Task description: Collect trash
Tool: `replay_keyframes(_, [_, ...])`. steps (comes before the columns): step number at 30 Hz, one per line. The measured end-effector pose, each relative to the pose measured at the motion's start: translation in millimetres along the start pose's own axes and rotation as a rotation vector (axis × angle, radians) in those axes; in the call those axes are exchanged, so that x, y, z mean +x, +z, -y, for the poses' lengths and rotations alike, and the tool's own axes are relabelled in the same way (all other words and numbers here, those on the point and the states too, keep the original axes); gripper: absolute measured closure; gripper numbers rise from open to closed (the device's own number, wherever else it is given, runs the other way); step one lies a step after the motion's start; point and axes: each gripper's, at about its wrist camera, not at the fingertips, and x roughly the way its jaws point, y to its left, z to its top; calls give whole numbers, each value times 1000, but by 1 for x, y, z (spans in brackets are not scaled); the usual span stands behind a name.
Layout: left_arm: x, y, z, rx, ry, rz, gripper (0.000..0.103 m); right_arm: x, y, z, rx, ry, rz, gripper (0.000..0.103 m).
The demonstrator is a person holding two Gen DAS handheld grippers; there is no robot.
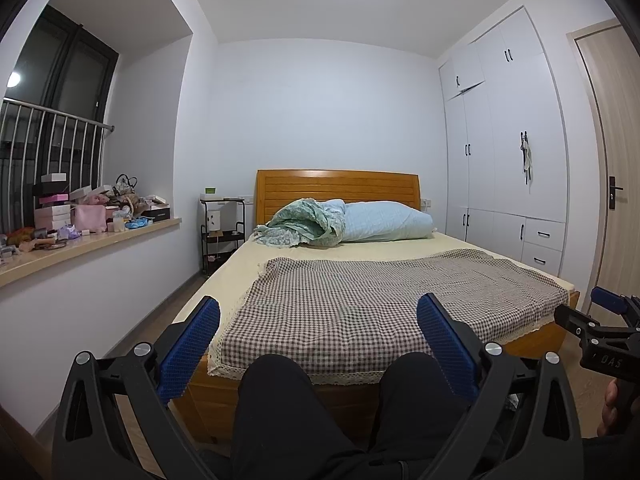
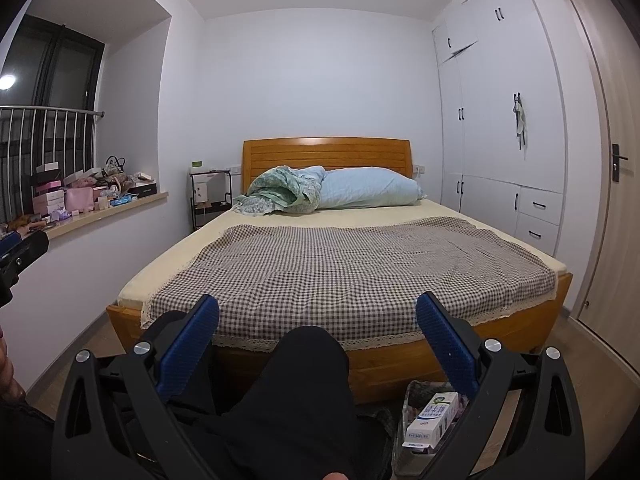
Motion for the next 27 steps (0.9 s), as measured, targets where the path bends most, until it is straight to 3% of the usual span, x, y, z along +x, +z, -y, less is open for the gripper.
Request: replay_keyframes(27, [-4, -1, 8, 9, 9, 14, 7, 0, 0, -1, 1, 6, -4, 8])
